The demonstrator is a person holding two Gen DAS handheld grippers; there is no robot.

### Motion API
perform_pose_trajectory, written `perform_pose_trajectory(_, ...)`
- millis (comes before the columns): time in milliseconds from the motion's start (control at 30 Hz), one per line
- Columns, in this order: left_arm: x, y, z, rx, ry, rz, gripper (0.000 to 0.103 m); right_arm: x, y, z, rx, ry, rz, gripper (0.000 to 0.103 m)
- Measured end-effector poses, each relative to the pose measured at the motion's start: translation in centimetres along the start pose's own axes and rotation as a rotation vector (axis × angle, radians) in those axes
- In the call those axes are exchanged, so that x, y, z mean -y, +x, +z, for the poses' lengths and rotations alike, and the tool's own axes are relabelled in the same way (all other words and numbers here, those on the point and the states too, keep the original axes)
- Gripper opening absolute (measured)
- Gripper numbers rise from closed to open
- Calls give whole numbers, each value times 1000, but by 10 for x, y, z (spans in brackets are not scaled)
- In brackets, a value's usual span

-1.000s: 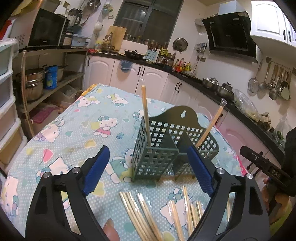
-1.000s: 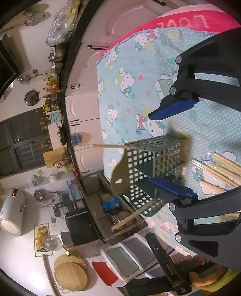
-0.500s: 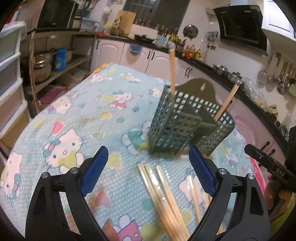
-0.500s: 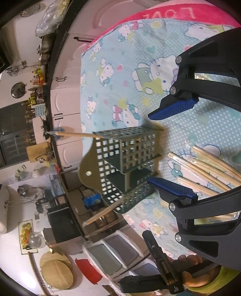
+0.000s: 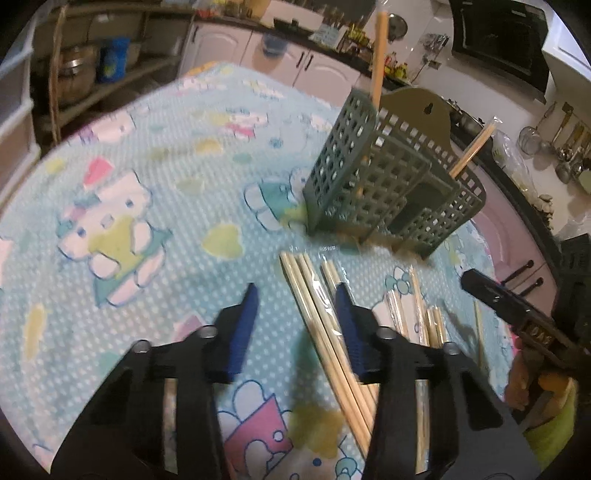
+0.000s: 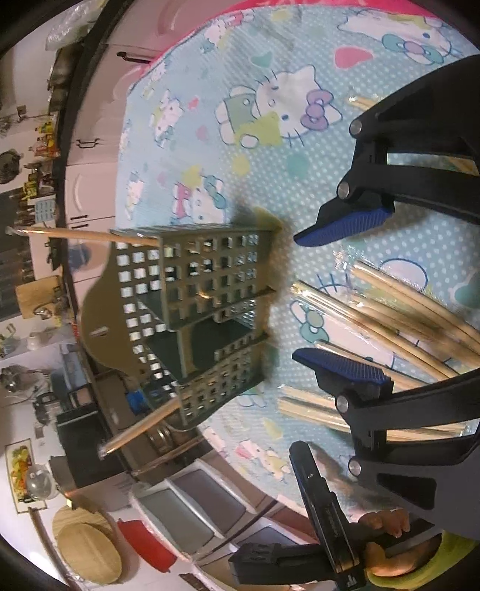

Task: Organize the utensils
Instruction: 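Move the left tool back to the chopsticks and close it while the right tool grasps another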

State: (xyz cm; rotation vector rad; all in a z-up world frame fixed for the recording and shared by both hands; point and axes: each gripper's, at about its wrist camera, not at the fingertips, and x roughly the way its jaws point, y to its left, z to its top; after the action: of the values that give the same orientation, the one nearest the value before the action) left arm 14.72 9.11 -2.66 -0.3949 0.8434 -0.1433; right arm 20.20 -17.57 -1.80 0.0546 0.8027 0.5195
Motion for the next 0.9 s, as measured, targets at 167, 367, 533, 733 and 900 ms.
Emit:
perform_pose_trajectory(167,-11,18,4,-55,-66,-36,13,0,18,-1,-55,11,3,43)
perform_pose_trajectory(367,-26,34,13,-84,-152,-95,10,1,35,1,-95,29,6,42)
perform_pose_trajectory(533,-31,43,22,-93,-191,-113,10,2,44,2,-118,44,14,42)
perform_pose_trajectory(733,-34,52,29,-90,-204,-126,10,4,52,4,-133,59,20,42)
perform_pose_trajectory(900,-37,52,30,-85,-218,-142,4,8,57,8,-139,87,25,40)
